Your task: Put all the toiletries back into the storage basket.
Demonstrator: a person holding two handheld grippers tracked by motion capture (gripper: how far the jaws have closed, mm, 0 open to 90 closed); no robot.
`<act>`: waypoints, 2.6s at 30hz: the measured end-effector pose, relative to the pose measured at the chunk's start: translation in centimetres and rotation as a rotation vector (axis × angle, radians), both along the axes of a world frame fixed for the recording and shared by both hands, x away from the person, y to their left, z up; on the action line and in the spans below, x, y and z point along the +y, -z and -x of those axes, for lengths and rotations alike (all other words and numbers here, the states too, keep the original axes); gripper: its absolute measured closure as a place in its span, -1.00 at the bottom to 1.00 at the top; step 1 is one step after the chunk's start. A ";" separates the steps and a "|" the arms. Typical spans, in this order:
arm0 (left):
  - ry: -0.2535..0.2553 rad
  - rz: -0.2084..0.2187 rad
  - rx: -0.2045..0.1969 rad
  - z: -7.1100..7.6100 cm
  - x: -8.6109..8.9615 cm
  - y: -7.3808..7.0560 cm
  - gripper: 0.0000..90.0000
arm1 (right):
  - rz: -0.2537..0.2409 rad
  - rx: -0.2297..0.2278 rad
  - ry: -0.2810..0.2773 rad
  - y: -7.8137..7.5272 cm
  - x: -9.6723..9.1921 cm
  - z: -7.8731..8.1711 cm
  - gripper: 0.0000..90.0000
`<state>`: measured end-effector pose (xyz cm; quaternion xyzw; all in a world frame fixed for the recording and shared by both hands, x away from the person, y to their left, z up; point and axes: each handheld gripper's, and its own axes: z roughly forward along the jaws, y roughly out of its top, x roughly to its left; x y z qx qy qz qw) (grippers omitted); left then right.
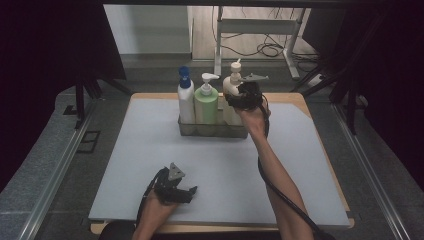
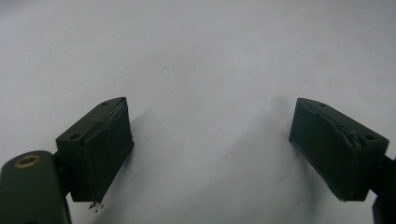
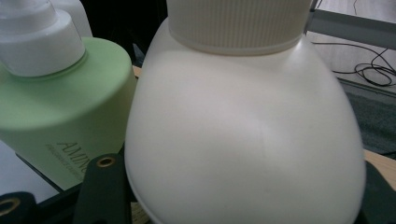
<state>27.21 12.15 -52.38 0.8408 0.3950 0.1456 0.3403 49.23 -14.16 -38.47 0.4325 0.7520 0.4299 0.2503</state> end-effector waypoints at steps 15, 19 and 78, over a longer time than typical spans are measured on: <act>-0.001 0.001 -0.001 0.0 0.0 0.0 -0.72 | 0.025 0.056 0.010 1.5 -0.1 0.3 -0.11; -0.001 0.001 -0.001 0.0 0.0 0.0 -0.72 | 0.036 0.065 0.009 1.9 0.0 0.3 -0.11; -0.002 0.004 -0.002 0.0 0.0 0.0 -0.72 | 0.044 0.160 -0.135 2.3 -5.9 3.7 0.06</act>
